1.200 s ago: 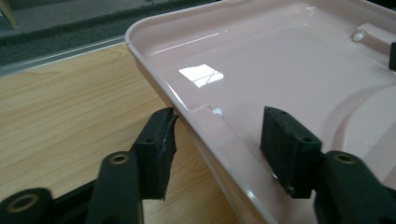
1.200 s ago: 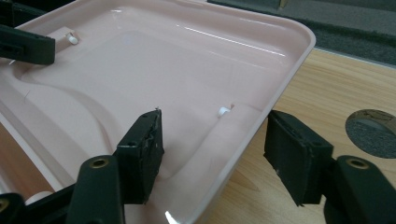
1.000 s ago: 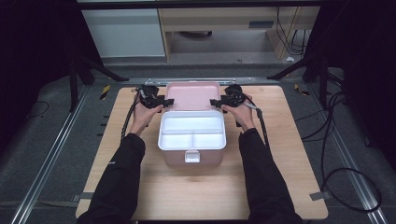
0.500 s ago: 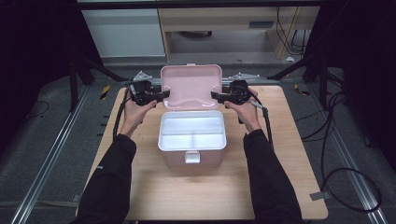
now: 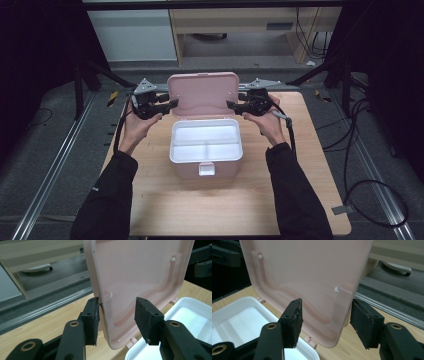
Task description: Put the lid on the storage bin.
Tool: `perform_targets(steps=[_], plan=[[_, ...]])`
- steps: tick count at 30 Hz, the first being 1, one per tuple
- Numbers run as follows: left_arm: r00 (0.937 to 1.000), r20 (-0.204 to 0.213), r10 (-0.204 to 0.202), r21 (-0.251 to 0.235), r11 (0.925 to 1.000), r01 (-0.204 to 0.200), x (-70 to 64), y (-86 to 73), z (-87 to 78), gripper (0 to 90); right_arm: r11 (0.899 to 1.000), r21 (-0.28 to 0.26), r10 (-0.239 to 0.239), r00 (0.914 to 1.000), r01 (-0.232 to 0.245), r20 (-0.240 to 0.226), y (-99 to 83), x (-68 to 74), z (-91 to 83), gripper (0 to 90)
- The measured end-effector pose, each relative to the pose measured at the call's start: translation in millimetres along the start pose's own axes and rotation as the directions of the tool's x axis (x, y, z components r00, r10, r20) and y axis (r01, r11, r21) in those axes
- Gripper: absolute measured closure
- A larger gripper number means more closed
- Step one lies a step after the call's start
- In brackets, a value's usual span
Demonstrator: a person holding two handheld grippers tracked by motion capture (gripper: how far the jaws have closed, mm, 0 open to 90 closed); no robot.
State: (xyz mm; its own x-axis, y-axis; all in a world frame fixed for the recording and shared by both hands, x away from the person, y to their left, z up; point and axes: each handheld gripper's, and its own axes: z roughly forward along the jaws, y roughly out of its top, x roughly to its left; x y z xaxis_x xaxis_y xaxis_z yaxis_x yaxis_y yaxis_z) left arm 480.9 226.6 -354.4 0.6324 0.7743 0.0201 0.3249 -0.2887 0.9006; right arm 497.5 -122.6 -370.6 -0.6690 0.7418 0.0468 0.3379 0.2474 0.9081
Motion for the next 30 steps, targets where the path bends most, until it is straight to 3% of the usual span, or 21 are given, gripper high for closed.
perform_targets(steps=[8, 14, 20, 23, 24, 30], plan=[[0.9989, -0.008, 0.047, 0.018, 0.9988, -0.047, -13.2, -3.7, -13.3, 54.7, 0.998, 0.039, -0.056, 0.9983, 0.056, 0.016, 2.4, 12.0, -14.2, 45.8], [0.9974, -0.009, 0.072, 0.029, 0.997, -0.071, -21.3, -6.7, -21.7, 54.5, 0.998, 0.037, -0.047, 0.9988, 0.047, 0.009, -0.5, 16.4, -23.1, 49.8], [0.9941, -0.022, 0.106, 0.051, 0.9932, -0.105, -32.7, -15.5, -29.7, 55.7, 0.995, 0.068, -0.073, 0.9964, 0.07, 0.044, -4.1, 28.1, -35.6, 60.8], [0.9949, -0.025, 0.098, 0.052, 0.994, -0.096, -35.6, -18.4, -31.9, 57.1, 0.995, 0.067, -0.073, 0.9961, 0.07, 0.049, -6.6, 30.1, -38.7, 64.8], [0.9934, -0.043, 0.107, 0.061, 0.9927, -0.104, -37.8, -20.8, -33.3, 62.2, 0.995, 0.066, -0.077, 0.9956, 0.074, 0.052, -10.2, 32.3, -41.9, 67.7], [0.9944, -0.047, 0.095, 0.079, 0.9927, -0.091, -42.8, -28.0, -35.6, 69.7, 0.995, 0.073, -0.071, 0.9966, 0.068, 0.043, -17.3, 37.1, -50.4, 73.3]])
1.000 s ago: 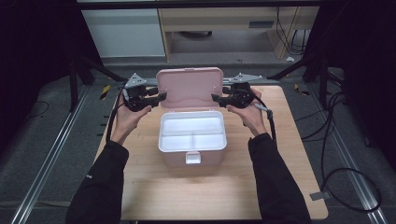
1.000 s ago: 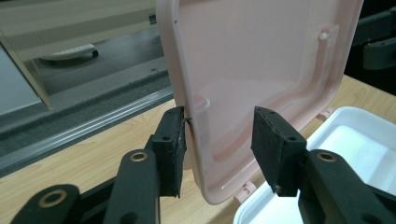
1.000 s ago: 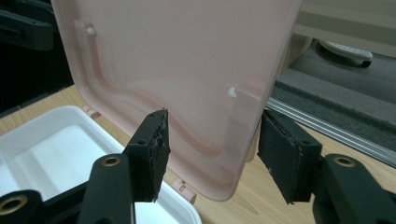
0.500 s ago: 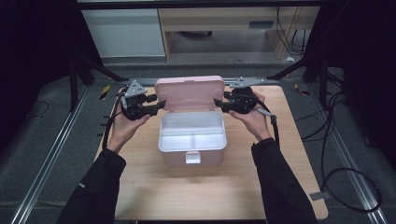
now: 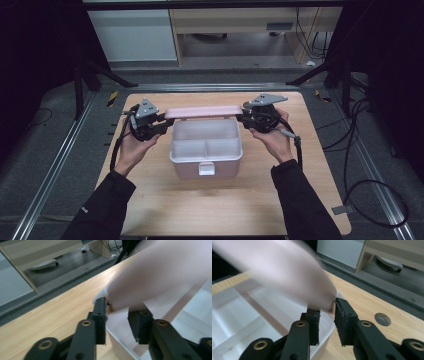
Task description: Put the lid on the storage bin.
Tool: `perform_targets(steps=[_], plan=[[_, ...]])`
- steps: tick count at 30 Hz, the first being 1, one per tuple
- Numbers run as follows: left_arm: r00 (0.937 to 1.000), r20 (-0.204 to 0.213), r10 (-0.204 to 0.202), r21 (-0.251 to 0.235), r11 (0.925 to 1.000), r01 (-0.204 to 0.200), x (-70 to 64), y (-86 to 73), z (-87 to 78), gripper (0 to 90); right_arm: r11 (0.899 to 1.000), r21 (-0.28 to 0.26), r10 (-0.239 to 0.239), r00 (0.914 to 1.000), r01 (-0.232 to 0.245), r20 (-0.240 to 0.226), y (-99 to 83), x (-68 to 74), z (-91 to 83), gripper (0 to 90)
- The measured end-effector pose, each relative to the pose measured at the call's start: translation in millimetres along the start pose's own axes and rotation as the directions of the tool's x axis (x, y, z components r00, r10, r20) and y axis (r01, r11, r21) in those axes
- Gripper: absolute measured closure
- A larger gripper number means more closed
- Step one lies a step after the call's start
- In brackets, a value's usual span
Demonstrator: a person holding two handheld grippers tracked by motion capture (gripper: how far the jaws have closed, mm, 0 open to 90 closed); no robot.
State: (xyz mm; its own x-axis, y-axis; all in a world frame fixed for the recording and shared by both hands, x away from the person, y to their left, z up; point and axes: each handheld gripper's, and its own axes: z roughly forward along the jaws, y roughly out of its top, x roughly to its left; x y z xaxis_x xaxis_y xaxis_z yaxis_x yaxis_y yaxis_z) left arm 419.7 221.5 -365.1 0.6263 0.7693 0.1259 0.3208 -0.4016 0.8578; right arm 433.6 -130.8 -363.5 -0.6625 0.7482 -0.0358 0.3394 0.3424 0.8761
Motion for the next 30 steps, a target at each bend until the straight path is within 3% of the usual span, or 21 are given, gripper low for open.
perform_targets(steps=[6, 14, 30], plan=[[0.9999, 0.01, -0.01, 0.005, 0.9999, 0.009, -2.7, -6.9, -2.4, 69.9, 1.0, 0.005, -0.017, 0.9998, 0.017, -0.011, -7.8, 5.4, -6.6, 74.9], [0.9998, 0.018, -0.007, 0.025, 0.9997, 0.007, -8.5, -21.6, -12.2, 62.3, 0.999, 0.006, -0.045, 0.9989, 0.045, -0.014, -22.2, 14.1, -20.3, 68.1], [0.9995, 0.03, 0.013, 0.09, 0.9959, -0.015, -25.5, -59.1, -25.8, 56.1, 0.996, 0.085, -0.029, 0.9988, 0.032, -0.039, -64.5, 28.9, -35.8, 54.0]])
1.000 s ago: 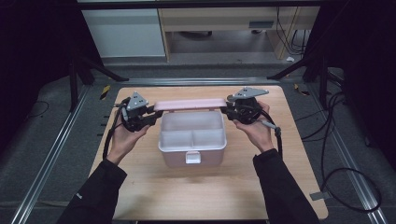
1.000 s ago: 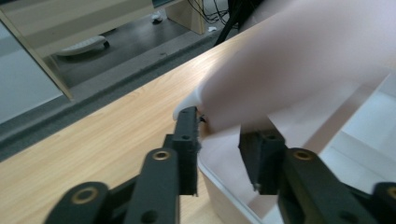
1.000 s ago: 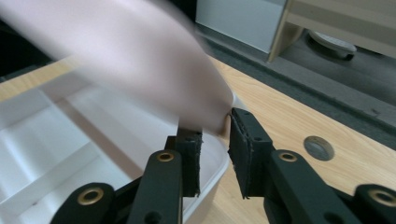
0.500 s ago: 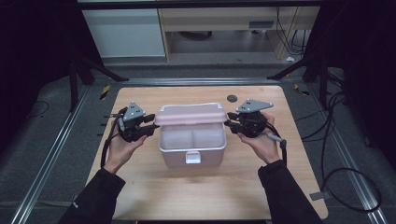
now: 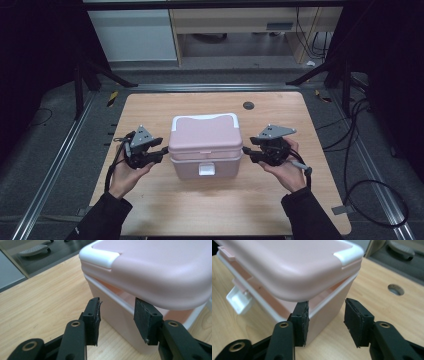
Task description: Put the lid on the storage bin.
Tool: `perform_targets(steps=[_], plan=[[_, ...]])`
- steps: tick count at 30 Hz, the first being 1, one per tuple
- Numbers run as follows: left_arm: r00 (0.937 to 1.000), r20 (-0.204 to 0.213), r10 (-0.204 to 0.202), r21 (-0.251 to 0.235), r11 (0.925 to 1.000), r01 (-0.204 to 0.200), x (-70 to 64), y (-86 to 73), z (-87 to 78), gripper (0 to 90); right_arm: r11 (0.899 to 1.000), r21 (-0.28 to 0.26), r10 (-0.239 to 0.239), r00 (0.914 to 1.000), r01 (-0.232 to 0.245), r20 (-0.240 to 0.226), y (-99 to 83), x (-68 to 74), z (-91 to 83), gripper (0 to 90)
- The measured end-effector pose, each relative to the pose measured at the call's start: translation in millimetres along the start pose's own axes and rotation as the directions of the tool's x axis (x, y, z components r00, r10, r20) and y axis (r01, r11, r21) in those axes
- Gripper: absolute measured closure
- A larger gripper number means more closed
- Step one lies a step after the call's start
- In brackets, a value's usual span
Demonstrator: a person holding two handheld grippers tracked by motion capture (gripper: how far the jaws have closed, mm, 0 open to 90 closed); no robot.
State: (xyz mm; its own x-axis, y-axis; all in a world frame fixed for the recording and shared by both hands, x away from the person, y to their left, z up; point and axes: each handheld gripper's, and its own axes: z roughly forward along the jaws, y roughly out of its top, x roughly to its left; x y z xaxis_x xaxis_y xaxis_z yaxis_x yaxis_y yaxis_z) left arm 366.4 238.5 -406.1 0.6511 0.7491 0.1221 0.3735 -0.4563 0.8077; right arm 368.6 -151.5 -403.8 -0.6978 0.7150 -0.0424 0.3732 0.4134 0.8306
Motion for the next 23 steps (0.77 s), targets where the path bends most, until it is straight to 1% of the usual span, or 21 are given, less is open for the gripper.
perform_targets(steps=[4, 5, 6, 8, 9, 10, 11, 12, 13, 14, 15, 17, 19, 20, 21, 22, 23], plan=[[0.9996, 0.006, -0.026, 0.021, 0.9995, 0.026, 0.7, -10.4, -4.3, 53.9, 1.0, 0.017, 0.004, 1.0, -0.004, 0.007, -9.4, -0.4, -2.9, 50.2], [0.9995, 0.004, -0.03, 0.02, 0.9994, 0.03, 1.3, -12.0, -5.7, 53.4, 1.0, 0.005, 0.02, 0.9998, -0.021, 0.005, -13.0, -2.2, -4.4, 48.9], [0.9993, 0.001, -0.039, 0.02, 0.9991, 0.039, 2.5, -13.9, -7.4, 53.0, 1.0, 0.006, 0.029, 0.9996, -0.029, 0.005, -14.7, -3.9, -5.5, 48.5], [0.9987, -0.006, -0.051, 0.029, 0.9983, 0.051, 5.9, -16.8, -9.4, 51.9, 0.999, 0.011, 0.038, 0.9991, -0.039, 0.017, -18.6, -8.0, -8.4, 45.7], [0.9979, -0.012, -0.063, 0.029, 0.9976, 0.064, 8.0, -18.3, -9.9, 51.3, 0.999, 0.01, 0.049, 0.9984, -0.05, 0.026, -20.8, -10.0, -9.9, 43.8], [0.9964, -0.017, -0.083, 0.04, 0.9957, 0.084, 12.5, -21.5, -9.5, 50.6, 0.998, 0.009, 0.054, 0.9979, -0.054, 0.036, -23.5, -12.5, -11.1, 41.4], [0.9964, -0.017, -0.083, 0.04, 0.9957, 0.084, 12.5, -21.5, -9.5, 49.8, 0.998, 0.009, 0.054, 0.9979, -0.054, 0.036, -23.5, -12.5, -11.1, 41.4], [0.9958, -0.021, -0.09, 0.04, 0.9951, 0.09, 14.3, -23.3, -9.2, 49.8, 0.997, 0.017, 0.069, 0.9958, -0.07, 0.061, -29.8, -17.3, -12.5, 35.3], [0.995, -0.024, -0.097, 0.041, 0.9943, 0.098, 16.2, -25.5, -8.7, 49.0, 0.996, 0.032, 0.078, 0.9933, -0.081, 0.085, -37.0, -22.1, -13.4, 33.4], [0.993, -0.031, -0.114, 0.063, 0.9913, 0.116, 21.2, -32.5, -5.7, 47.9, 0.995, 0.042, 0.087, 0.9912, -0.091, 0.1, -42.4, -26.2, -14.1, 32.2], [0.993, -0.031, -0.114, 0.063, 0.9913, 0.116, 21.2, -32.5, -5.7, 47.1, 0.995, 0.042, 0.087, 0.9912, -0.091, 0.1, -42.4, -26.2, -14.1, 32.2], [0.9896, -0.047, -0.136, 0.088, 0.9862, 0.14, 27.7, -43.0, -0.6, 46.0, 0.991, 0.062, 0.11, 0.9858, -0.118, 0.127, -53.9, -34.3, -15.5, 29.3], [0.9878, -0.059, -0.144, 0.111, 0.9824, 0.15, 33.3, -52.6, 3.9, 44.2, 0.985, 0.091, 0.132, 0.9788, -0.147, 0.157, -68.2, -42.3, -16.8, 27.5], [0.9861, -0.07, -0.151, 0.13, 0.9787, 0.159, 37.3, -59.8, 7.3, 42.4, 0.979, 0.117, 0.144, 0.972, -0.167, 0.186, -81.2, -49.0, -17.3, 25.2], [0.9845, -0.077, -0.158, 0.138, 0.9762, 0.167, 39.7, -64.2, 9.3, 42.4, 0.979, 0.117, 0.144, 0.972, -0.167, 0.186, -81.2, -49.0, -17.3, 25.2], [0.9823, -0.084, -0.167, 0.154, 0.9719, 0.179, 43.8, -71.6, 12.7, 41.9, 0.976, 0.127, 0.15, 0.9694, -0.177, 0.194, -86.0, -51.3, -17.3, 23.7], [0.9798, -0.091, -0.178, 0.169, 0.9668, 0.191, 46.7, -77.2, 15.6, 40.7, 0.971, 0.144, 0.156, 0.9642, -0.189, 0.214, -93.8, -55.2, -17.4, 22.6]])
